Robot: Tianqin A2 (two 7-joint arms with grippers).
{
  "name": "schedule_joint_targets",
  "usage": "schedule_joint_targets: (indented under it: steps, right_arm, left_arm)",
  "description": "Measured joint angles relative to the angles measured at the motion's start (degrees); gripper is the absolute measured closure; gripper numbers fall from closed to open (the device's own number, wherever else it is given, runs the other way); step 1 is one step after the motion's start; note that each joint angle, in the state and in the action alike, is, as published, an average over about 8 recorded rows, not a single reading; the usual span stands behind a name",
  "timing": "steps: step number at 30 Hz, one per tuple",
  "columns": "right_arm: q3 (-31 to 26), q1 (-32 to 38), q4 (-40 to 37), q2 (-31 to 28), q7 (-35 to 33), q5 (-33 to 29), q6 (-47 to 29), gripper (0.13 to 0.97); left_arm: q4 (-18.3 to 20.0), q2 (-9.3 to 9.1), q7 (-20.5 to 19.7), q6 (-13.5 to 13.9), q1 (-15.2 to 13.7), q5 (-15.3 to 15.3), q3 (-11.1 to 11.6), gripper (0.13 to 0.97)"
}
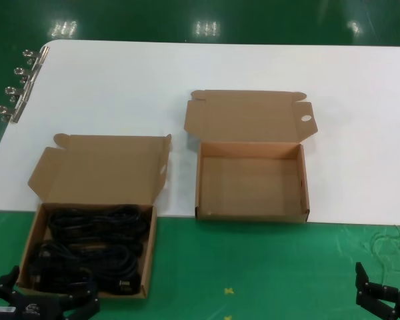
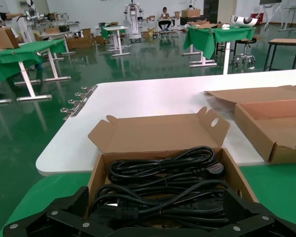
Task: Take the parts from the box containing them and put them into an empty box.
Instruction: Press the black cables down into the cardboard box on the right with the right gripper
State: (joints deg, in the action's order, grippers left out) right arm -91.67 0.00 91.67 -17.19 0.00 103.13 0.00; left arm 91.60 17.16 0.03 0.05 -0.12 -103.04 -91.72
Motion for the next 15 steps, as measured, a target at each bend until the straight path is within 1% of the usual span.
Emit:
schedule_joint_targets:
  steps: [15]
  right_arm:
    - [0.00, 0.00, 0.00, 0.00, 0.00, 0.00, 0.00, 0.129]
  left_arm:
    - [0.00, 0.00, 0.00, 0.00, 0.00, 0.00, 0.00, 0.132]
